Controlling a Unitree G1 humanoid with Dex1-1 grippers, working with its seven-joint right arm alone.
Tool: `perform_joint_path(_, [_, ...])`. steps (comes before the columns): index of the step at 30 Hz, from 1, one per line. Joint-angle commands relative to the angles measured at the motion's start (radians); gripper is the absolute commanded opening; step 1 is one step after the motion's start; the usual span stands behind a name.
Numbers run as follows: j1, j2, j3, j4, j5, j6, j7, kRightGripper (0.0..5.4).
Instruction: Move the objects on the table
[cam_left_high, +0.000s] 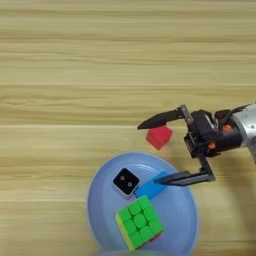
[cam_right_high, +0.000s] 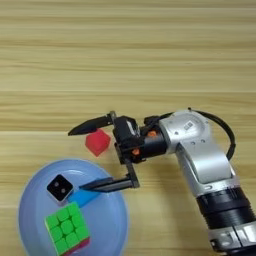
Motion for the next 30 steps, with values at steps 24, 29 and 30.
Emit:
perform_joint_path(24, [0.047,-0.13,0.255,-0.067,-0.1,-0.161,-0.008,5.37])
perform_joint_path(29, [0.039,-0.092,0.28,-0.03,-0.153,-0.197,-0.041,5.37])
perform_joint_path(30, [0.037,-0.083,0.282,-0.02,-0.167,-0.207,-0.05,5.37])
